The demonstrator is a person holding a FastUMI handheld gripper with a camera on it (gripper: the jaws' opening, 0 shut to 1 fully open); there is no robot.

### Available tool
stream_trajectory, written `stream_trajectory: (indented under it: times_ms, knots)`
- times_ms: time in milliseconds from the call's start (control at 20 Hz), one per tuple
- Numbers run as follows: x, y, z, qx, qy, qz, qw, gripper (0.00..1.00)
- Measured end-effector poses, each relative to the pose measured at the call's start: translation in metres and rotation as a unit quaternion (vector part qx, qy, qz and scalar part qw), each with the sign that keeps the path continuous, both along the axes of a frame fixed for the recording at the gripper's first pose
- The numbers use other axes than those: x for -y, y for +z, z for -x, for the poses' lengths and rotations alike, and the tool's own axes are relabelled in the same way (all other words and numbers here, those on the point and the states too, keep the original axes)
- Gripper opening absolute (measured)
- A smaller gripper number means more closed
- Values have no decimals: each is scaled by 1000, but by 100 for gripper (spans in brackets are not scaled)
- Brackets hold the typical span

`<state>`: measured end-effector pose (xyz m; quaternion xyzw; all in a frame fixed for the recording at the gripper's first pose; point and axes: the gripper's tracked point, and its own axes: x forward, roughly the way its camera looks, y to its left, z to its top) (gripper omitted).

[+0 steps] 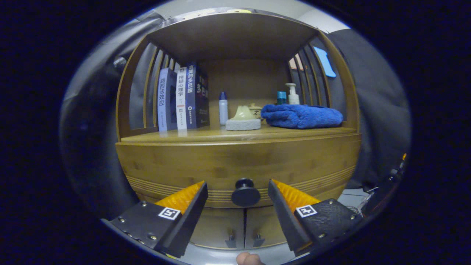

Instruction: Pull open the drawer, take out the items inside it, and place them on the countertop above the cabinet.

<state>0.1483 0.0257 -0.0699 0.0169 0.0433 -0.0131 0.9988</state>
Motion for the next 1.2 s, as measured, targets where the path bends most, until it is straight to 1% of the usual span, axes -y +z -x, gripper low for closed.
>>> stream_trajectory:
  times_ms: [150, 400, 500, 650, 850, 1100, 1200]
  knots:
    - [20, 8, 30, -27, -14, 7, 999, 98]
    - [44, 30, 78, -42, -25, 1, 999, 98]
    - [51, 40, 98, -59, -20, 9, 998, 98]
    - [54, 68, 125, -62, 3, 13, 998, 99]
    - [59, 125, 159, -25, 23, 10, 999, 99]
    - [53, 200, 207, 35, 60, 8, 998, 98]
    - [57, 221, 221, 48, 56, 9, 997, 98]
